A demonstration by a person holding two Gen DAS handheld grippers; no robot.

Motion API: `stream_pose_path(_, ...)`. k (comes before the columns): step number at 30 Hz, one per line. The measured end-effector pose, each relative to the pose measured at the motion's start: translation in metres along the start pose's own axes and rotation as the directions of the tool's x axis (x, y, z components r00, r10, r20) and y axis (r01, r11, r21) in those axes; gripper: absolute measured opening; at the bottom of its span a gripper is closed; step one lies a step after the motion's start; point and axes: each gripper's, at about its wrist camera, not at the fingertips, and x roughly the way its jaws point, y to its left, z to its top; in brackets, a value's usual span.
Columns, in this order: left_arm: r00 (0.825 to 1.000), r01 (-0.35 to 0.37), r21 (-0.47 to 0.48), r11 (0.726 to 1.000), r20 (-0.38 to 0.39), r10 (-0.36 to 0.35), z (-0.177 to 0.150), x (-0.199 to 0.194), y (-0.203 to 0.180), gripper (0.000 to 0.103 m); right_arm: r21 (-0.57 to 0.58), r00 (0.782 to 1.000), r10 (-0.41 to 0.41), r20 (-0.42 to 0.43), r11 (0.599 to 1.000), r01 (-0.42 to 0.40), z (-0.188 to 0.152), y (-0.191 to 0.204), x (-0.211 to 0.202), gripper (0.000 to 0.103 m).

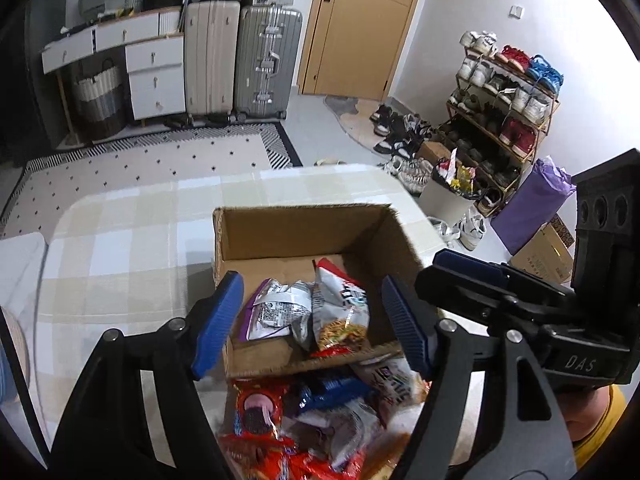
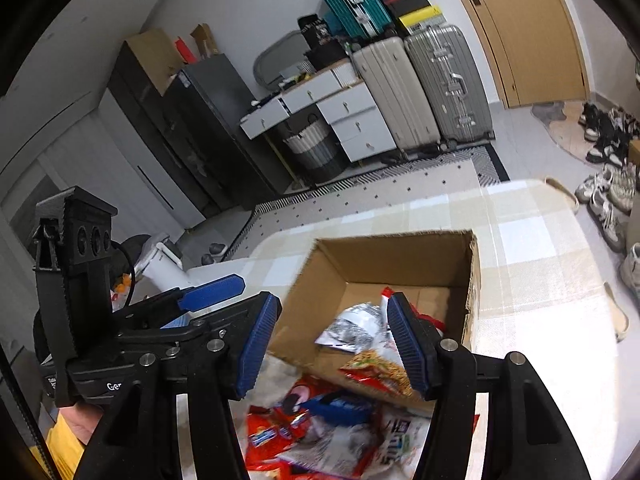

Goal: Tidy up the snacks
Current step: 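Withdraw both tools from the box back toward the snack pile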

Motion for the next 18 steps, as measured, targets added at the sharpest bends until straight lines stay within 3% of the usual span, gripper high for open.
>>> stream_pose_path(9,0.993,-0.009,0.010,1.000,0.121,0.008,-0.004,-0.105,-0.027,0.080,-0.109,0.994,0.002,0.106,0.994,0.010,-0.004,0.061,-0.075,0.070)
stream_pose_path(12,0.984,-0.023,0.030,0.999,0.178,0.017,-0.010,-0.148,-0.038,0.081,-0.160,0.987,0.009,0.161,0.987,0.017,-0.011,0.086,-0.105,0.083)
stream_pose_path(14,0.976,-0.042,0.050,0.998,0.217,0.030,-0.018,-0.178,-0.045,0.084,-0.198,0.977,-0.005,0.215,0.979,0.048,-0.019,0.104,-0.124,0.094)
stream_pose_path(15,0.970,-0.054,0.055,0.997,0.241,0.039,-0.024,-0.192,-0.048,0.085,-0.214,0.971,-0.006,0.240,0.975,0.059,-0.023,0.109,-0.133,0.095)
stream_pose_path(16,0.959,-0.067,0.052,0.996,0.278,0.050,-0.034,-0.209,-0.050,0.089,-0.232,0.962,-0.003,0.274,0.970,0.069,-0.031,0.116,-0.144,0.097)
stream_pose_path(17,0.950,-0.077,0.047,0.996,0.307,0.059,-0.044,-0.224,-0.052,0.100,-0.244,0.955,0.003,0.297,0.967,0.073,-0.038,0.121,-0.152,0.099)
stream_pose_path(18,0.940,-0.093,0.037,0.995,0.334,0.075,-0.055,-0.236,-0.053,0.102,-0.257,0.948,0.010,0.318,0.963,0.076,-0.046,0.126,-0.161,0.100)
